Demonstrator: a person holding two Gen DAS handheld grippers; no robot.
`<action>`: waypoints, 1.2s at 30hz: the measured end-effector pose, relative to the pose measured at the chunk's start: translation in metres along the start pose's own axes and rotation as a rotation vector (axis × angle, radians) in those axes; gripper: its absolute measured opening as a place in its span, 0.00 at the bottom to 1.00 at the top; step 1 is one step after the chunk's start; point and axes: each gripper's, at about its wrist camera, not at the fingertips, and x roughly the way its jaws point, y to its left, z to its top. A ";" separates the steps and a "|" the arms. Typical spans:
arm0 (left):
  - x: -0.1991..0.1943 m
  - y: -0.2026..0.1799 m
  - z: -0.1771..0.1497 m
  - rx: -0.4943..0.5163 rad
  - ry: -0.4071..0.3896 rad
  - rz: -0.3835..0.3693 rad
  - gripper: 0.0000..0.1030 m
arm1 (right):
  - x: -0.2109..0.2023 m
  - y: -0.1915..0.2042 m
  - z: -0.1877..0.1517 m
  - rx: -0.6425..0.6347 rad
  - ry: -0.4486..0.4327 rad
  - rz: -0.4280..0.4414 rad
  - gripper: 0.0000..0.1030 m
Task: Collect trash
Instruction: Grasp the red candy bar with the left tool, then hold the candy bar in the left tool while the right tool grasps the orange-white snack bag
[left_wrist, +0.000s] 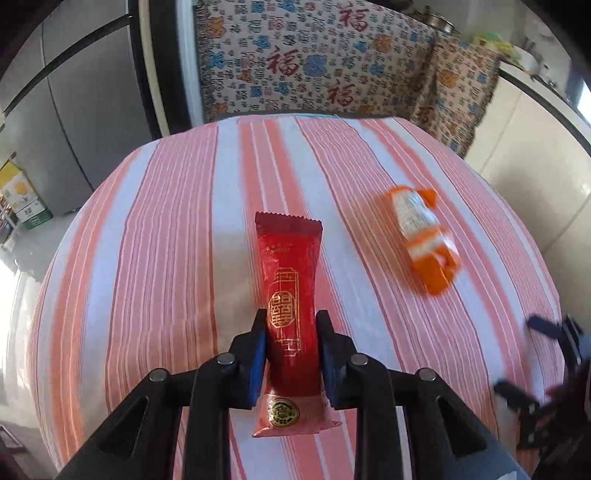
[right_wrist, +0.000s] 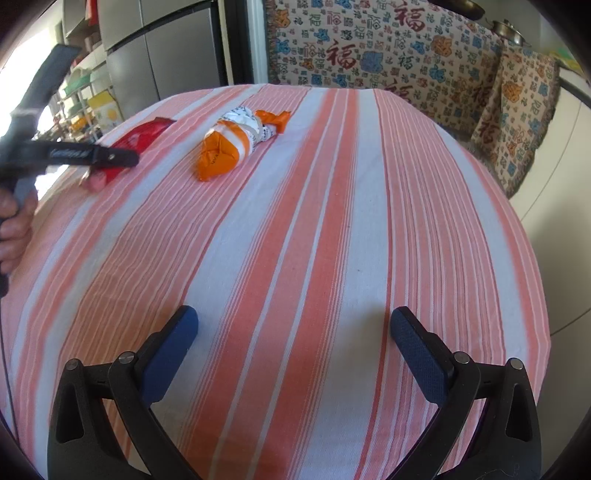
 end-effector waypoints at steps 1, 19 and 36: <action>-0.006 -0.002 -0.011 0.015 0.002 -0.015 0.25 | 0.000 0.000 0.000 0.000 0.000 0.000 1.00; -0.003 -0.011 -0.049 -0.009 -0.092 0.098 0.81 | 0.000 -0.001 0.000 -0.004 0.000 0.007 1.00; -0.002 -0.012 -0.051 -0.013 -0.093 0.091 0.82 | 0.045 0.033 0.115 0.042 0.032 0.115 0.81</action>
